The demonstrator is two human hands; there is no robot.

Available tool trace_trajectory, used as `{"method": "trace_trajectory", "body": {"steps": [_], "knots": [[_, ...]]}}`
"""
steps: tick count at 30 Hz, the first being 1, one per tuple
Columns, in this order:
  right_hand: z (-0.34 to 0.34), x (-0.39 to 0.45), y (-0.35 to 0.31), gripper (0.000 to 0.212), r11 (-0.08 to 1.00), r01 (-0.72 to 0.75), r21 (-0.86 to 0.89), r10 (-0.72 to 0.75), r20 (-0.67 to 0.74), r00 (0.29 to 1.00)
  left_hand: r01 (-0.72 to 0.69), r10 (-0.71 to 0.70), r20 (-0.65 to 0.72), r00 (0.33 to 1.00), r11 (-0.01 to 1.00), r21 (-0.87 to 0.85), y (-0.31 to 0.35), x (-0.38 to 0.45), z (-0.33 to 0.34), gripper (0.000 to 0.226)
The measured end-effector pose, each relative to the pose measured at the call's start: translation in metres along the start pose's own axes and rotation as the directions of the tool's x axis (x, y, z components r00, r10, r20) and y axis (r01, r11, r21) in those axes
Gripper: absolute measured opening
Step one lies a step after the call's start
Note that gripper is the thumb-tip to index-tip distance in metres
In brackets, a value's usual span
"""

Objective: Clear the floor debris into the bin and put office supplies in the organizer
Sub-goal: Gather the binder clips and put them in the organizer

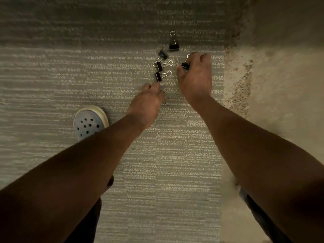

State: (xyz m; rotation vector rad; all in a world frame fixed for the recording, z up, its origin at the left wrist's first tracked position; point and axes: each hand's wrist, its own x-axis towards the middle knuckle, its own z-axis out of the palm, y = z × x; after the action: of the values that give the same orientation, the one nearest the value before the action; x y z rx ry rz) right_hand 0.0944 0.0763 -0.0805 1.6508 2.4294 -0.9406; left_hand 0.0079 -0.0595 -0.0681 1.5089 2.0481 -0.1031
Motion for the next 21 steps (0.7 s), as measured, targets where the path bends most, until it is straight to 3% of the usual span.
{"method": "trace_trajectory", "body": {"steps": [3, 6, 7, 8, 9, 10, 11, 13, 15, 18, 21], "knots": [[-0.001, 0.01, -0.002, 0.04, 0.996, 0.006, -0.084, -0.002, 0.049, 0.999, 0.004, -0.011, -0.048, 0.999, 0.989, -0.145, -0.005, -0.004, 0.001, 0.034], [-0.007, 0.012, -0.006, 0.04, 0.997, -0.046, -0.068, 0.05, 0.07, 0.996, 0.2, -0.284, -0.104, 0.953, 0.851, -0.485, -0.011, -0.006, -0.004, 0.026], [-0.01, 0.011, -0.007, 0.037, 0.996, -0.091, 0.009, 0.09, 0.059, 0.994, 0.308, -0.429, -0.046, 0.902, 0.715, -0.628, -0.014, -0.006, -0.007, 0.021], [-0.015, 0.01, -0.008, 0.034, 0.982, -0.142, 0.126, 0.136, 0.055, 0.989, 0.402, -0.553, 0.082, 0.829, 0.488, -0.775, -0.016, -0.005, -0.012, 0.016], [-0.019, 0.006, -0.01, 0.031, 0.947, -0.189, 0.26, 0.178, 0.065, 0.982, 0.449, -0.598, 0.258, 0.759, 0.194, -0.872, -0.018, -0.004, -0.019, 0.014], [-0.024, 0.0, -0.014, 0.029, 0.9, -0.22, 0.376, 0.204, 0.084, 0.975, 0.441, -0.575, 0.395, 0.716, -0.066, -0.895, -0.02, -0.003, -0.025, 0.017], [-0.027, -0.008, -0.02, 0.027, 0.863, -0.227, 0.452, 0.205, 0.099, 0.974, 0.4, -0.523, 0.473, 0.709, -0.253, -0.881, -0.022, -0.003, -0.03, 0.02], [-0.03, -0.03, -0.032, 0.026, 0.849, -0.179, 0.498, 0.14, 0.116, 0.983, 0.322, -0.427, 0.515, 0.743, -0.447, -0.835, -0.022, -0.002, -0.039, 0.018], [-0.028, -0.052, -0.044, 0.027, 0.897, -0.049, 0.438, -0.019, 0.149, 0.989, 0.321, -0.344, 0.526, 0.778, -0.502, -0.803, -0.019, 0.0, -0.044, 0.019], [-0.02, -0.075, -0.053, 0.028, 0.931, 0.229, 0.284, -0.304, 0.254, 0.918, 0.403, -0.269, 0.58, 0.769, -0.501, -0.766, -0.015, 0.005, -0.05, 0.037], [-0.017, -0.073, -0.05, 0.026, 0.93, 0.239, 0.28, -0.306, 0.229, 0.924, 0.448, -0.365, 0.606, 0.706, -0.432, -0.782, -0.015, 0.01, -0.054, 0.036]]}}
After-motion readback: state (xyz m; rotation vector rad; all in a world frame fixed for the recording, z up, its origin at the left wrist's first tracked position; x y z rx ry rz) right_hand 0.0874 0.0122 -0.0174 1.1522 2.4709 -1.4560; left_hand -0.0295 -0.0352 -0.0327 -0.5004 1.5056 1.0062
